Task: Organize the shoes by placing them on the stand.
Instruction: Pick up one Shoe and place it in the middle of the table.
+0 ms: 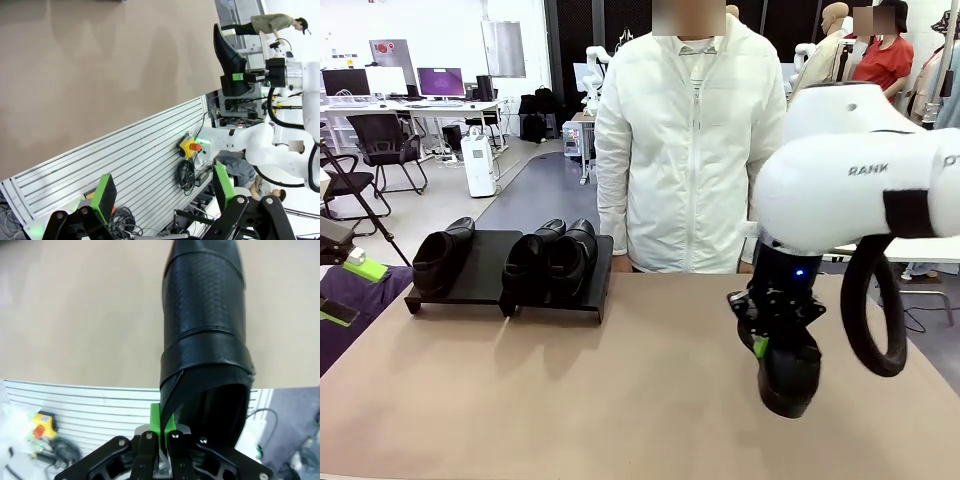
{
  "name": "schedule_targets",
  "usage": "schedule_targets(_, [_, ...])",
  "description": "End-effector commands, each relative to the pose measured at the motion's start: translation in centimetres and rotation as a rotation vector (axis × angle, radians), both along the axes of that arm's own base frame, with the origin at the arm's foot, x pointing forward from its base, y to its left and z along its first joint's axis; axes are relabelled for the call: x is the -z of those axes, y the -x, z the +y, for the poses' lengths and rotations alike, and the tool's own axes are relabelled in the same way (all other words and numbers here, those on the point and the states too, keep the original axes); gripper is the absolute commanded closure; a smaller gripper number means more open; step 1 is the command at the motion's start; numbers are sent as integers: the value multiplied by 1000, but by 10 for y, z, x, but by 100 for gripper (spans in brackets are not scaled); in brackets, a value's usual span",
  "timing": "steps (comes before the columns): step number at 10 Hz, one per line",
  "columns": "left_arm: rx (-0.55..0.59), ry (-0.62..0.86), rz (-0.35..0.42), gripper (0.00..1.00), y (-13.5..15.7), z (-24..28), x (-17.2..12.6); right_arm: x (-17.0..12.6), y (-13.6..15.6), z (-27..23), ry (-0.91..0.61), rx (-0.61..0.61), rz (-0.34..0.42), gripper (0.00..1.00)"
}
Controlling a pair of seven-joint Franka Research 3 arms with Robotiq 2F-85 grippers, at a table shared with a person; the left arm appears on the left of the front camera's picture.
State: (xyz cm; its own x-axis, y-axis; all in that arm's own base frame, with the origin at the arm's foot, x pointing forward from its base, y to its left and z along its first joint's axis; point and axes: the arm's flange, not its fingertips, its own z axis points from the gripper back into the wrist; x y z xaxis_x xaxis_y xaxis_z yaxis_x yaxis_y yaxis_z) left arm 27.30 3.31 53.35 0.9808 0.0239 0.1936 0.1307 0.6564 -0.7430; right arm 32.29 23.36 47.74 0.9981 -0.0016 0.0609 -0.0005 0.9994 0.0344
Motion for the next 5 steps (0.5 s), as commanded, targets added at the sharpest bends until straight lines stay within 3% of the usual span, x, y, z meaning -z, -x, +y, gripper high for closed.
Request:
schedule_targets(1, [-5, 21, -7, 0, 0, -1, -1, 7, 28, 81, 30, 89, -113, 100])
schedule_targets(2, [-5, 21, -7, 0, 0, -1, -1, 18, 33, 117, 25, 128, -142, 100])
schedule_targets(3, [-5, 21, -7, 0, 0, -1, -1, 27, 33, 147, -10, 148, -112, 100])
schedule_targets(5, [-5, 21, -7, 0, 0, -1, -1, 48, 16, 190, -88, 102, -120, 100])
